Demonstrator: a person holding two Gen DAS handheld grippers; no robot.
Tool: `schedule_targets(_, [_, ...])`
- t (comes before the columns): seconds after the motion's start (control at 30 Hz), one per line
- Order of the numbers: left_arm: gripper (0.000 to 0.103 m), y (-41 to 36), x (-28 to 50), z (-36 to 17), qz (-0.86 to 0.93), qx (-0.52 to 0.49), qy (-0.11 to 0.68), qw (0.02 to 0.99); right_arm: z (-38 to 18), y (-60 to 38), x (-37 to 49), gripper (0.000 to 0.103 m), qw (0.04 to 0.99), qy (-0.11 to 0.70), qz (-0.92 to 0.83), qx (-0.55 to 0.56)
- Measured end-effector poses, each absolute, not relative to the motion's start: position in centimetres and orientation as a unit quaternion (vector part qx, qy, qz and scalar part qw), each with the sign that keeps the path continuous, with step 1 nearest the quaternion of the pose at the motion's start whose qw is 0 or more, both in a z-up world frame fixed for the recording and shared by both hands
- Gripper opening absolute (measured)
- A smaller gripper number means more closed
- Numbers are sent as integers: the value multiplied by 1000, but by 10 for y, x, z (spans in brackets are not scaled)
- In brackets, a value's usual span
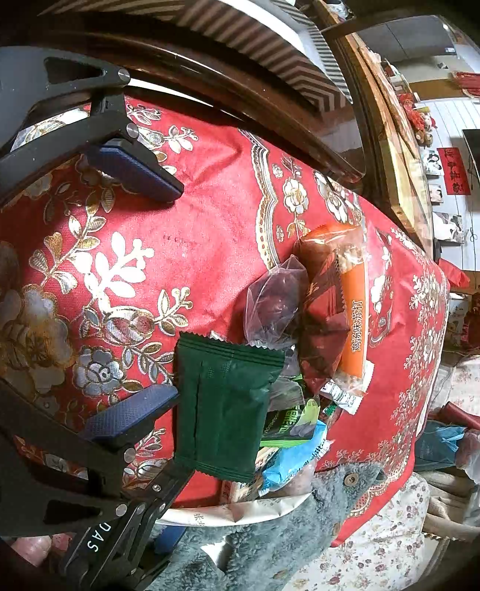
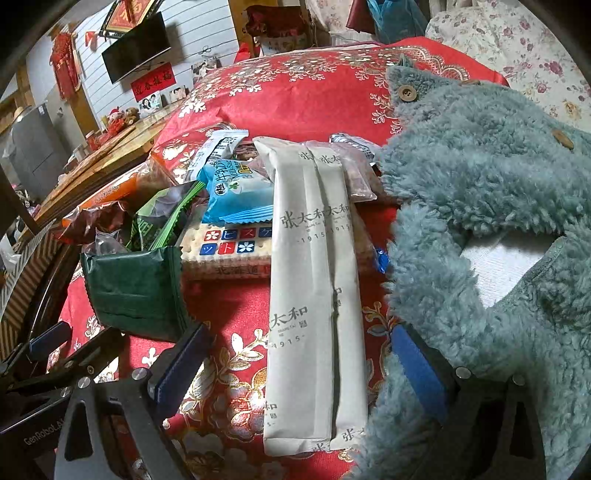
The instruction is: Organize snacks
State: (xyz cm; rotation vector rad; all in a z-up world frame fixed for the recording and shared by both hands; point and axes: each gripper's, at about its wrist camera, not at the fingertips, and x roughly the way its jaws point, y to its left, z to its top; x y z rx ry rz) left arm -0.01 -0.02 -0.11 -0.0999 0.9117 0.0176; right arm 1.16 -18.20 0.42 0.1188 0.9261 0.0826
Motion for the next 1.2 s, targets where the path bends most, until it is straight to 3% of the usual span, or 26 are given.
schedule_targets(0.87, [100,1,0,-1,8,-47,441,896,4,-181,12,99,893,446,40,57])
schedule_targets(1.2, [100,4,3,8,-40,-4,480,877,4,-179,11,100,892,446,41,56])
